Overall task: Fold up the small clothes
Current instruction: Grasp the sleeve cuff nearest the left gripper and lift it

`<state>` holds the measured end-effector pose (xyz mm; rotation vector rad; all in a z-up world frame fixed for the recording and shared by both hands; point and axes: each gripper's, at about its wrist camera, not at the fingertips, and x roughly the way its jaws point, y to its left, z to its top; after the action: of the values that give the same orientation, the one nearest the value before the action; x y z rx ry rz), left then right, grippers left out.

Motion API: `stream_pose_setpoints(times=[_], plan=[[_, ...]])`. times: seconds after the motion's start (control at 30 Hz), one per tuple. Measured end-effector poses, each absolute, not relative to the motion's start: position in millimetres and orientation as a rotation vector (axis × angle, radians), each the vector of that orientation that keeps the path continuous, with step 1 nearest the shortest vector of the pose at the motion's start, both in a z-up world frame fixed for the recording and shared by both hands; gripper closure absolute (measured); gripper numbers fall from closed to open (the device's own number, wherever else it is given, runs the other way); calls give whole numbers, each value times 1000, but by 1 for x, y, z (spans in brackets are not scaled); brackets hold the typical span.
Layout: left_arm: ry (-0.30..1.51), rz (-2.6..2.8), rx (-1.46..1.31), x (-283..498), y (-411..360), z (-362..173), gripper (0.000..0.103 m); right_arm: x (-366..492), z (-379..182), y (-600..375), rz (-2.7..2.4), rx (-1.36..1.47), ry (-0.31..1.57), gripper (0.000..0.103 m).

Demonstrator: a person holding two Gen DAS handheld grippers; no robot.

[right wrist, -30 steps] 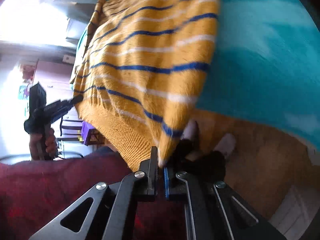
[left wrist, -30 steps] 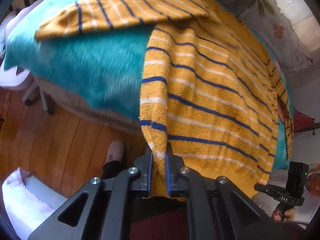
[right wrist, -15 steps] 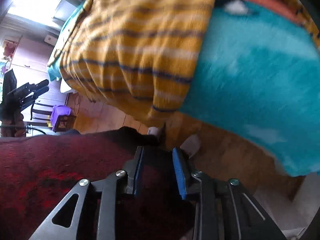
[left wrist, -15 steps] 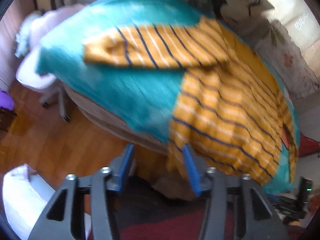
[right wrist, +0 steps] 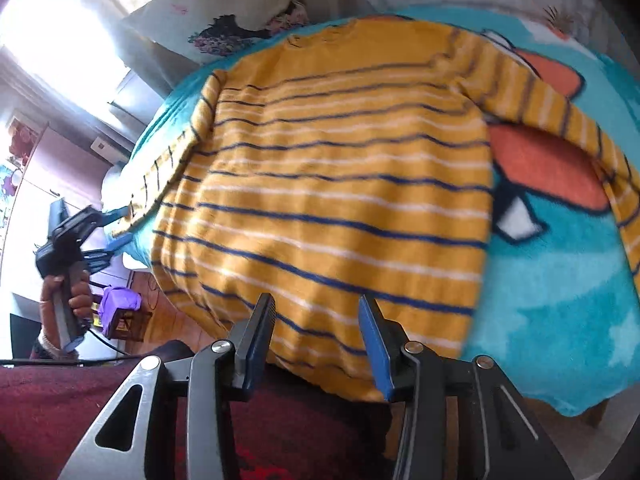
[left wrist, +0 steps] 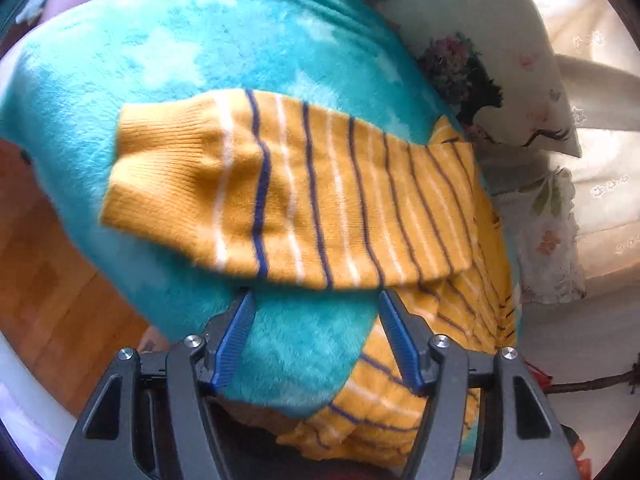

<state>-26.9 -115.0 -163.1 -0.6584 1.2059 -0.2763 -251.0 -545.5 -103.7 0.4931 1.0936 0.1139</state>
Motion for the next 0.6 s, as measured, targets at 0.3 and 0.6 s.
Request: stream_pose_setpoints(times=[0.3, 0.6], plan=[[1186, -291, -694, 14, -90, -162, 37, -200, -78, -492, 78, 432, 1058, 52], [1134, -185, -615, 55, -40, -141, 98, -150, -72, -447, 73, 366, 1031, 52]])
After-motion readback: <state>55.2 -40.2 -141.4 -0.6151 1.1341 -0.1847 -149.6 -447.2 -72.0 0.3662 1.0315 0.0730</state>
